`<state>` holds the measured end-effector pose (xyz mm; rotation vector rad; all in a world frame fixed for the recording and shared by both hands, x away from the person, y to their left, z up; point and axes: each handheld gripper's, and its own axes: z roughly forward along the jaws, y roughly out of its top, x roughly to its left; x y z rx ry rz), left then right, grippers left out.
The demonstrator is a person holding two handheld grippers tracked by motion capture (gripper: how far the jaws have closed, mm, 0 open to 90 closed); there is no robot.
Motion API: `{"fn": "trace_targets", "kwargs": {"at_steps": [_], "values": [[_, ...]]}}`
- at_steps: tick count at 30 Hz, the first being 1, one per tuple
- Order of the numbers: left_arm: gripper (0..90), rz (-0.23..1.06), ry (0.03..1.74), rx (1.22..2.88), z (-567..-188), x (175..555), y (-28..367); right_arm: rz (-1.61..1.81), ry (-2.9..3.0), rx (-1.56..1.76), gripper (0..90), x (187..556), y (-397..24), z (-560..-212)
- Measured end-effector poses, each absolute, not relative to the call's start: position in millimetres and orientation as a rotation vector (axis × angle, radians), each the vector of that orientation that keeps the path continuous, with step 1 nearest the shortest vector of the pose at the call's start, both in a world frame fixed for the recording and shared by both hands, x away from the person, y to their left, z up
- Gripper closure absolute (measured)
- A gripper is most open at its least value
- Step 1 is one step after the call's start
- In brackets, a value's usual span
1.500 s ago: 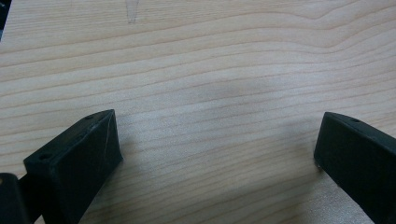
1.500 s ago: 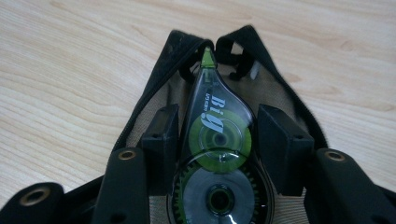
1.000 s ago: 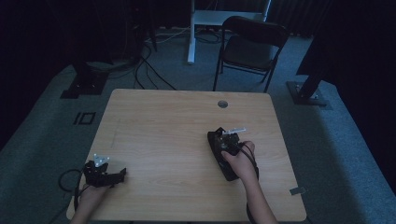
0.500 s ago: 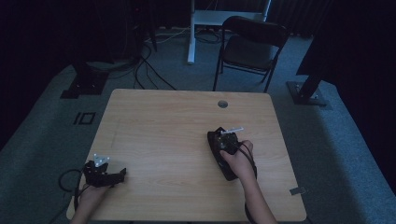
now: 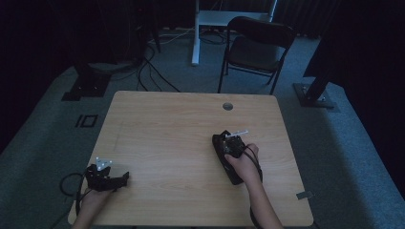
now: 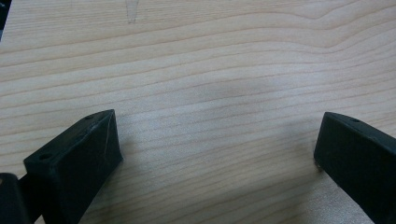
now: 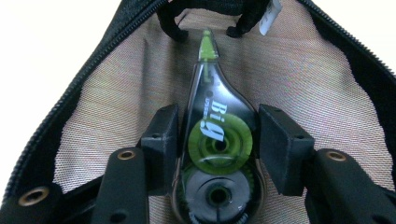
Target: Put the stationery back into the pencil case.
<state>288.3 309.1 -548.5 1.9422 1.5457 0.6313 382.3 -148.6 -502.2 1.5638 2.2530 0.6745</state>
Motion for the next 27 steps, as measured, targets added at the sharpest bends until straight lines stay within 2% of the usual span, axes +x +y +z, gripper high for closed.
{"fn": "trace_targets", "kwargs": {"at_steps": [21, 27], "values": [[0.6, 0.631, 1.546, 1.942, -548.5, 288.3, 309.1, 0.87, 2.204, 1.493, 42.7, 370.4, -158.8, -474.8], [0.6, 0.631, 1.546, 1.942, -548.5, 288.3, 309.1, 0.961, 2.183, 1.451, 35.2, 361.5, -166.4, -465.3]]}}
